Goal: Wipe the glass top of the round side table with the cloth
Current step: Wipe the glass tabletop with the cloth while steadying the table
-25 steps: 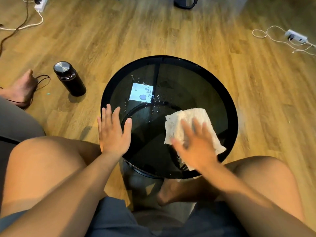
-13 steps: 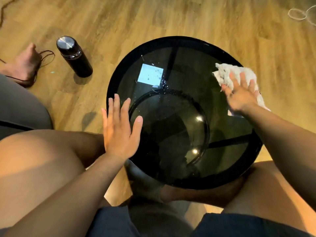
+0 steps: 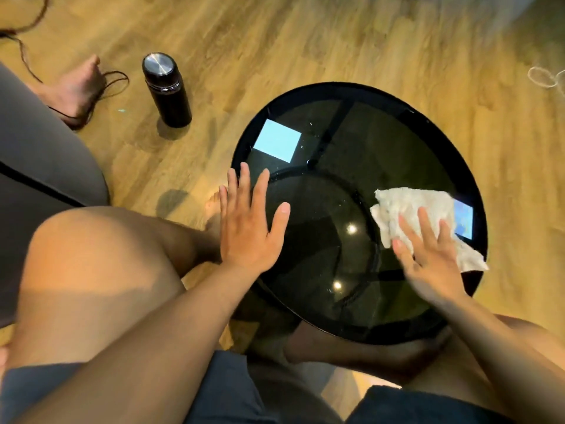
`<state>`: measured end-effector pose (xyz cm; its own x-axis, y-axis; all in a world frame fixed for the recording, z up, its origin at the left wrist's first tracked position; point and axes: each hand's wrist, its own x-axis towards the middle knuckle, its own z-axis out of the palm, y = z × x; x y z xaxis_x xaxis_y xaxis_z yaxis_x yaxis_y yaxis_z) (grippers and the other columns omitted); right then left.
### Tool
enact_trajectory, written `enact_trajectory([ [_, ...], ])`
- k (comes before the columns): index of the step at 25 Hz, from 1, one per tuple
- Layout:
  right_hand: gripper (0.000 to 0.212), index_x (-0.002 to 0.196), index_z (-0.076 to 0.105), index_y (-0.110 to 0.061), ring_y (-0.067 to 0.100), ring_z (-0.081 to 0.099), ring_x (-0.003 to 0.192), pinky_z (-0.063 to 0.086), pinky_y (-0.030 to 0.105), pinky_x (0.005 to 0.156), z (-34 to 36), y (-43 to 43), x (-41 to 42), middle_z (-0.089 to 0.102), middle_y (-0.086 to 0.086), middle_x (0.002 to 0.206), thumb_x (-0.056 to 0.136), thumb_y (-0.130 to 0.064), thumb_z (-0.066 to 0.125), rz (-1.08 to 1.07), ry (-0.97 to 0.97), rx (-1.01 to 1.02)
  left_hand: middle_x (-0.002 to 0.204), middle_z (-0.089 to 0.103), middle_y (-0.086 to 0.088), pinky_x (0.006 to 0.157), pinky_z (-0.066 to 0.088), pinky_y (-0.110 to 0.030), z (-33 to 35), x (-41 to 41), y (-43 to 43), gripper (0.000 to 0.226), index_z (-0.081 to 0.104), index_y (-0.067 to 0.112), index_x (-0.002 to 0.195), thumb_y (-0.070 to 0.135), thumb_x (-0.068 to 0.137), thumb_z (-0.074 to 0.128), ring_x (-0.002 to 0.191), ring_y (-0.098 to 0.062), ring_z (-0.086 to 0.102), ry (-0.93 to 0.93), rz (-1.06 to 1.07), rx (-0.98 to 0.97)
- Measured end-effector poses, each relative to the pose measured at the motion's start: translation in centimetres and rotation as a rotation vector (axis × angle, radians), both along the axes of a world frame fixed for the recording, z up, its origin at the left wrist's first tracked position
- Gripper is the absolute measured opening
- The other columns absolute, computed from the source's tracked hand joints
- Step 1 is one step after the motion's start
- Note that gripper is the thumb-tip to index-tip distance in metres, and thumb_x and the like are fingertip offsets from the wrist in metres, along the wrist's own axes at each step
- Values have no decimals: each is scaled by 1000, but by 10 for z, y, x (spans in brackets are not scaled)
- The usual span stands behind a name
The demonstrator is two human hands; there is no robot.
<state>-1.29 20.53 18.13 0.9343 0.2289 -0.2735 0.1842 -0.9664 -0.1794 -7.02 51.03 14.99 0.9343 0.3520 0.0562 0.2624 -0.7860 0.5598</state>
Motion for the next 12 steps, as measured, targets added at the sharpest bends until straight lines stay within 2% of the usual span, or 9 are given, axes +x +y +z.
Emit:
enact_trajectory([
  [3,51,146,12,-57,22,-18,149,11,56,119,13,5,-69,-6,-14,163,95,-65,15,250,69,12,167,2,-7,124,-3,-42,1,-1,1,68,18,23,156,56,97,19,153,-22,-7,-53,42,-114],
  [5,48,148,13,-56,27,-10,150,15,57,117,21,14,-102,2,-13,164,100,-59,18,482,88,-11,167,6,-4,124,2,-35,4,0,0,67,19,22,156,53,96,25,153,-17,-1,-141,137,-351],
  [8,52,153,17,-42,40,0,149,10,57,112,18,51,-112,8,-6,165,103,-55,17,804,73,-85,165,18,2,118,18,-30,20,4,-2,59,21,27,155,47,100,32,151,-15,16,-209,437,-865],
  [10,57,155,15,-35,45,3,147,9,62,110,13,89,-100,11,1,164,101,-54,16,823,27,-144,163,23,7,111,22,-28,20,6,3,52,24,32,154,47,104,30,147,-10,23,-143,531,-1097],
  [12,60,155,8,-35,46,-4,147,2,64,112,10,130,-83,2,4,165,99,-56,17,754,-7,-154,163,21,10,118,15,-32,18,6,15,61,26,36,153,65,99,21,148,-8,18,-56,488,-1212],
])
